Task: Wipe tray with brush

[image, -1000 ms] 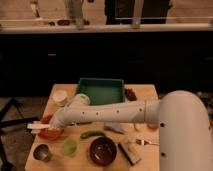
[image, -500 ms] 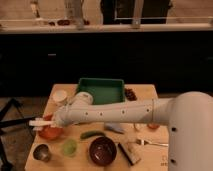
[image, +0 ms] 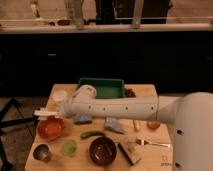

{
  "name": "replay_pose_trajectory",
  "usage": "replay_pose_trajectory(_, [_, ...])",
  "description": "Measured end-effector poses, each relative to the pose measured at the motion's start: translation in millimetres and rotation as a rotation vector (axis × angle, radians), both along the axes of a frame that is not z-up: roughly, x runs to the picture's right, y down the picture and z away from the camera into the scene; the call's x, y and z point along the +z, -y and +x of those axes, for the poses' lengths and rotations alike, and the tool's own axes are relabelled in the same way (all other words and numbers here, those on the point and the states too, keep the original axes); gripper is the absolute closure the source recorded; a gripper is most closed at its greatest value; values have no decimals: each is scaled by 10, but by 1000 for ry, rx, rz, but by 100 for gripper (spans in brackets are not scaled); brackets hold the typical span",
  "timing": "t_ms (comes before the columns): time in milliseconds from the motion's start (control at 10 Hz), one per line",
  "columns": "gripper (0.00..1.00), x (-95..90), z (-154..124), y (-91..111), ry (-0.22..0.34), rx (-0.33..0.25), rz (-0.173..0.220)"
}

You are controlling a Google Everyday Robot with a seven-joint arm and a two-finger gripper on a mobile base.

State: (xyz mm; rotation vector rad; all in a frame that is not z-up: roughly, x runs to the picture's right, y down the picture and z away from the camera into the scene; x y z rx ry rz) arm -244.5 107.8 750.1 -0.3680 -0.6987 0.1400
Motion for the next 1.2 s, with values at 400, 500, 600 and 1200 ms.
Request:
replay_pose_trajectory(400, [82, 61, 163, 503, -29, 4, 35])
replay_pose_trajectory(500, [82, 74, 189, 535, -27, -2, 34])
replay_pose_trajectory(600, [82, 80, 208, 559, -26, -5, 33])
replay_pose_trajectory(1200, [82, 78, 241, 608, -48, -3, 47])
